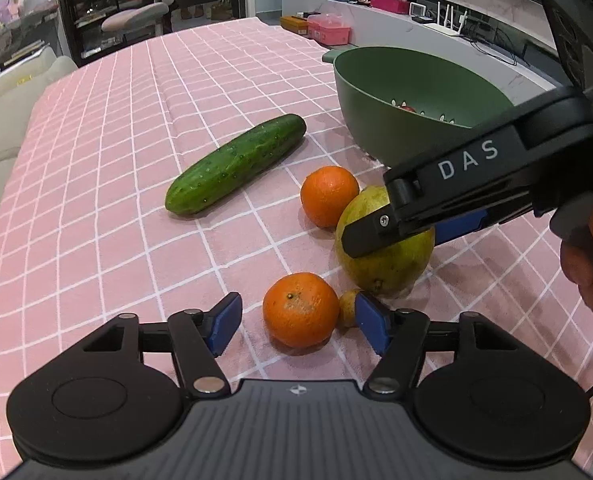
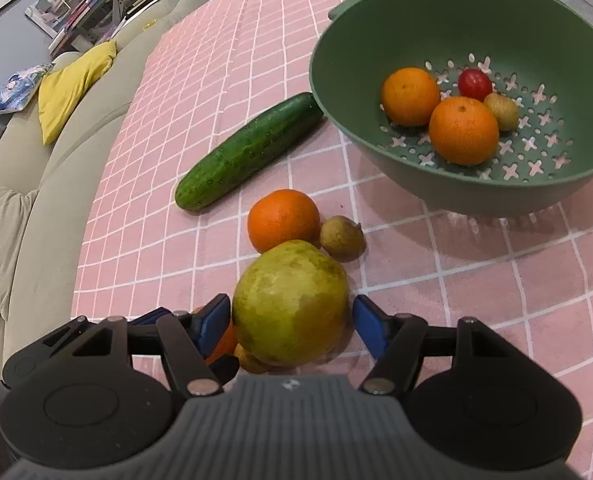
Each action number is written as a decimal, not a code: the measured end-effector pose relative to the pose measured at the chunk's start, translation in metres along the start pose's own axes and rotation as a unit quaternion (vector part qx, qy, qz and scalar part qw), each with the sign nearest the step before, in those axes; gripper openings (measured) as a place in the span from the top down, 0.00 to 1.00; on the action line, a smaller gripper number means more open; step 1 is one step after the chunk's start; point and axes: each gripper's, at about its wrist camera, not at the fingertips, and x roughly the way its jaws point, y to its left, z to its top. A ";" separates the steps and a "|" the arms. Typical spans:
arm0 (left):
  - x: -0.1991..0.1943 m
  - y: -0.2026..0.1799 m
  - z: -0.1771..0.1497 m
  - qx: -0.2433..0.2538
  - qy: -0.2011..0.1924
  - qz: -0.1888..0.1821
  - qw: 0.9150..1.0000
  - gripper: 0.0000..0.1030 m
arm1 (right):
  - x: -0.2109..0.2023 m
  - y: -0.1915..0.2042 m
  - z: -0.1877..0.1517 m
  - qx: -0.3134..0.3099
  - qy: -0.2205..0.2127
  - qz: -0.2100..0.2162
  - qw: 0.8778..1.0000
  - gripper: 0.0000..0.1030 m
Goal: Organize fruits
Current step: 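Grasp the large green pear with the right tool while the left tool grasps an orange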
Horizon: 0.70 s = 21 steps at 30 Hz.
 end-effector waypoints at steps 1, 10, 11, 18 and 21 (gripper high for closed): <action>0.000 0.001 0.000 -0.004 -0.001 -0.004 1.000 0.28 | 0.001 0.000 0.000 0.001 0.002 0.001 1.000 0.37; 0.000 0.006 0.001 -0.027 -0.004 -0.028 0.999 0.41 | 0.006 0.000 0.003 -0.005 0.005 0.005 1.000 0.40; 0.001 0.007 0.001 -0.031 -0.003 -0.030 0.999 0.41 | 0.006 0.000 0.003 -0.006 0.005 0.005 1.000 0.40; 0.006 0.032 -0.002 -0.119 0.007 -0.061 0.991 0.40 | 0.005 -0.002 0.002 -0.004 0.006 0.008 1.000 0.40; 0.009 0.035 -0.004 -0.140 0.006 -0.069 0.988 0.41 | 0.005 -0.001 0.002 -0.007 0.006 0.007 1.000 0.40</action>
